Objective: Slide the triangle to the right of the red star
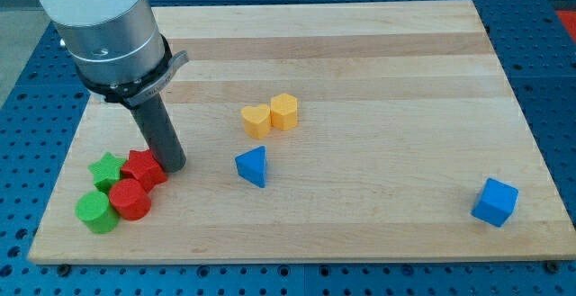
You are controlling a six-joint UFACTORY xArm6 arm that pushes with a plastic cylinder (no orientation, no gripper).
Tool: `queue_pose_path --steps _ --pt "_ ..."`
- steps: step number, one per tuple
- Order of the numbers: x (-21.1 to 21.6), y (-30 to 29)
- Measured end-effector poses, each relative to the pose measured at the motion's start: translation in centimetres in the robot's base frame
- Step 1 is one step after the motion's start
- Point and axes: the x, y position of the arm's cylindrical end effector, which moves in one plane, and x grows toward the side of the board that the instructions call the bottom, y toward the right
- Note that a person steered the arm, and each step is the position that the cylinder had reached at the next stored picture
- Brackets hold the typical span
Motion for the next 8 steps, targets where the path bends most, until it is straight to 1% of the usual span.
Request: queue_pose_path --steps 1,2,3,4,5,6,7,8 --pt "0.0 1.5" --pt "3.0 3.0" --pt "7.3 3.0" --pt "5.5 6.1" --pt "0.6 12.9" --pt "-0.8 15.5" --pt "-0.5 16.2" --pt "0.1 20.8"
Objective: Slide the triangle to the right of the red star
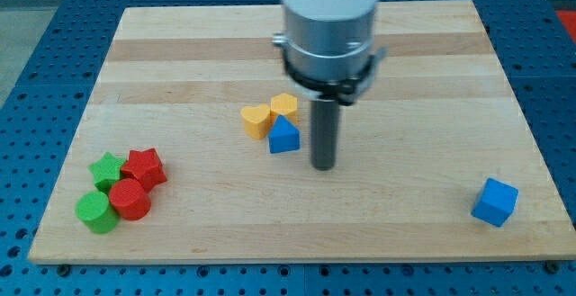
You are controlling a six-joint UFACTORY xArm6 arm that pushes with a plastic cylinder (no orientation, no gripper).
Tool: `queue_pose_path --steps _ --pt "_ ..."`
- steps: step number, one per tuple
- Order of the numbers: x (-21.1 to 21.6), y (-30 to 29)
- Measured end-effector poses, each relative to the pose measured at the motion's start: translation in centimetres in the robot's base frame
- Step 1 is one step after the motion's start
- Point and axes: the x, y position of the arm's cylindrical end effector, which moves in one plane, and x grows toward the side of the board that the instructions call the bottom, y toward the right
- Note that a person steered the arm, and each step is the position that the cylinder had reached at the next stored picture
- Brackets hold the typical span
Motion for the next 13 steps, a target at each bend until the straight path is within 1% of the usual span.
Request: queue_pose_path --steps 1,2,5,8,11,12,13 --pt "-4.8 1.7" --pt "-5.4 1.6" --pt "-4.1 -2.3" --pt "-3.4 -9.5" --pt "-0.3 -16.9" --pt "0.5 -18.5" --pt "0.5 -17.6"
